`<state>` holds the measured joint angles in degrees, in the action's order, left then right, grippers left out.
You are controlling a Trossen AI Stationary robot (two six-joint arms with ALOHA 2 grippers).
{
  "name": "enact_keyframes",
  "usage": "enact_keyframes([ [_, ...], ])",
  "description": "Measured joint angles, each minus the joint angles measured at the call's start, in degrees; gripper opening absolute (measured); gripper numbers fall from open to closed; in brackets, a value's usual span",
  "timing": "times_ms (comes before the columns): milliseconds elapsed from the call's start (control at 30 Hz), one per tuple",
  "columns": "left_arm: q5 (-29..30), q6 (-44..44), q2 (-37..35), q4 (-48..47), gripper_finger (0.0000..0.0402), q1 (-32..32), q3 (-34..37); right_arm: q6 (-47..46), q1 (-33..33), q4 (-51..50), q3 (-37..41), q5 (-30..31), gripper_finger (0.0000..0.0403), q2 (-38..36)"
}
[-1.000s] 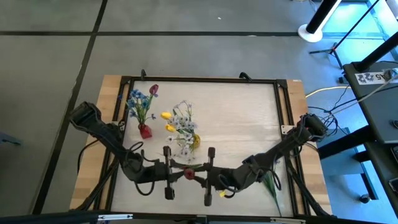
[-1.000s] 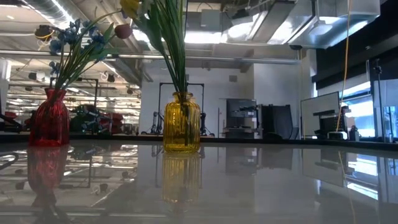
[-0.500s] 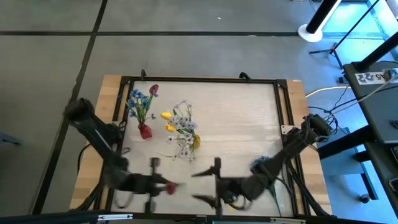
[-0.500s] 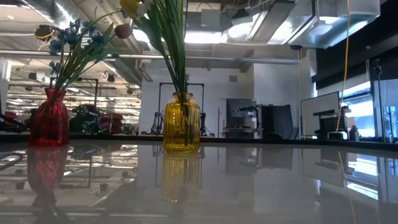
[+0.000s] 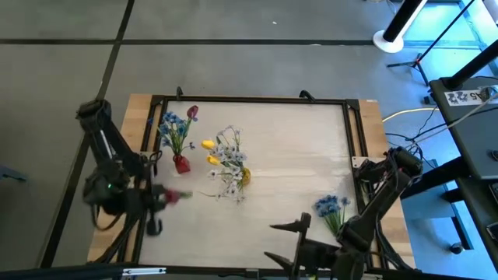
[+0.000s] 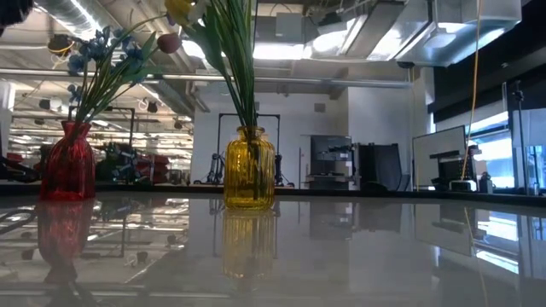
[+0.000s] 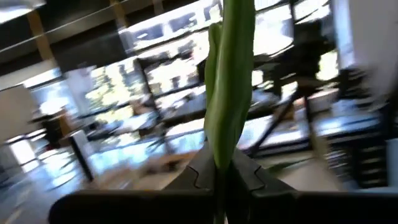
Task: Sort flowers into vase by color
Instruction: Put the dark red tulip into the red flower vase
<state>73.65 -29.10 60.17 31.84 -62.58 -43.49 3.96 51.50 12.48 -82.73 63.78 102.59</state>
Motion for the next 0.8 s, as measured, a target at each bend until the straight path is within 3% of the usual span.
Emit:
enact_keyframes([
  [200,2.8,-0.9,-14.5,0.1,0.0007,5.8,11.2,-9.1,1.2,-0.8,3.7,2.5,0.0331,0.0],
  [433,3.6,-9.4,-29.3,-1.0,0.0005,9.2,15.2,-14.9,2.2,-2.9,4.8,5.7,0.0331,0.0],
  [667,3.9,-7.5,-38.0,-7.3,0.0005,9.2,19.1,-24.8,-0.6,-11.5,4.8,7.2,0.0331,0.0],
  [800,4.2,-7.0,-39.8,-7.4,0.0005,9.2,21.2,-26.2,-3.0,-11.6,4.8,5.9,0.0331,0.0],
])
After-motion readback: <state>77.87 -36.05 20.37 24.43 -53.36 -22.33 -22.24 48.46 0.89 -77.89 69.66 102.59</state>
